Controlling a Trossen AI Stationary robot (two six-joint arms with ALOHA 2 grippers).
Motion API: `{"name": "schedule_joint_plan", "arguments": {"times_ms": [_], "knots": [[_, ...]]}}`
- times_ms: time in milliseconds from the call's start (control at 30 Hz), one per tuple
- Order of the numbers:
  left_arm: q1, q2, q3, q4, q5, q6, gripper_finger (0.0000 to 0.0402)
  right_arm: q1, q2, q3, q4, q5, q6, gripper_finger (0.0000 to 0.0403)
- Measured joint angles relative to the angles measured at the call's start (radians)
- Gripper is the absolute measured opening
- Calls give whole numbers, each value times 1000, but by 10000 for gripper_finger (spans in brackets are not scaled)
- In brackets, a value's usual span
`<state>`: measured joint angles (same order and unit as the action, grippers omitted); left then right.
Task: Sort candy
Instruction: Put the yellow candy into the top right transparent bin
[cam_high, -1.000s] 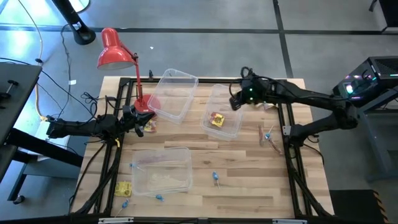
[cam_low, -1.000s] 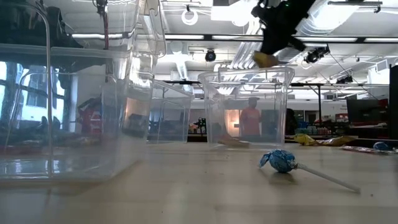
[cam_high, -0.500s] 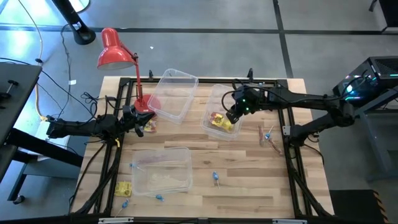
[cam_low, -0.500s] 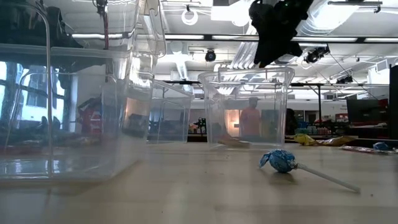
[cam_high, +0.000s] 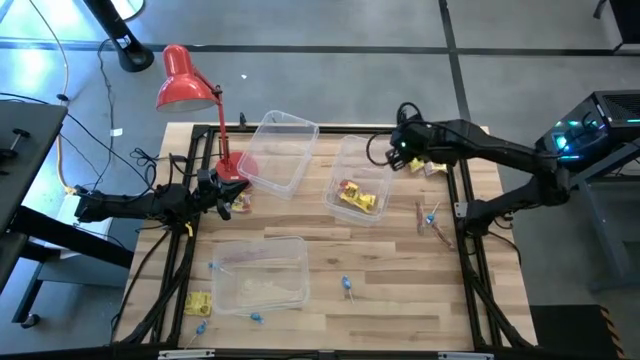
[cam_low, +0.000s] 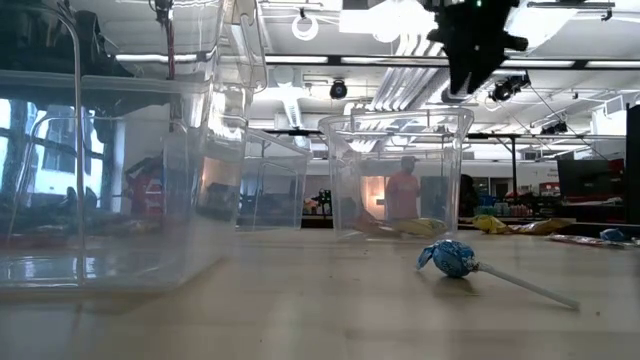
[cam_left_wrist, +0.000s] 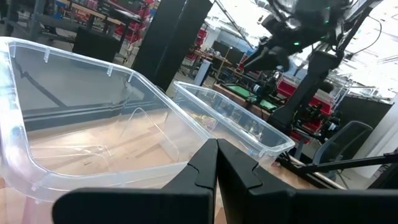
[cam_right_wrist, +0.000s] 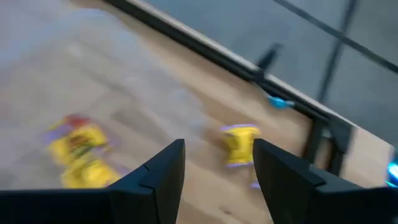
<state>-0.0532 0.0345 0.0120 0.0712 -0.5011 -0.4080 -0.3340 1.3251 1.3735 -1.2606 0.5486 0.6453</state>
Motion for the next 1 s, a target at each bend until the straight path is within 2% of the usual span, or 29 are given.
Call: {"name": "schedule_joint_plan", "arguments": {"times_ms": [267,500,633,800,1000], "knots": [[0,0,0,0,0,0,0,-292,2,-187,98,-16,7,183],[0,0,0,0,0,0,0,-499,2,-391,371,-241,-40,183],[0,0,0,0,0,0,0,-550,2,-504,440,-270,-8,182],[0,0,0,0,0,0,0,-558,2,-639,545,-288,39,175],[0,0,0,0,0,0,0,-556,4,-719,755,-337,73,167]]}}
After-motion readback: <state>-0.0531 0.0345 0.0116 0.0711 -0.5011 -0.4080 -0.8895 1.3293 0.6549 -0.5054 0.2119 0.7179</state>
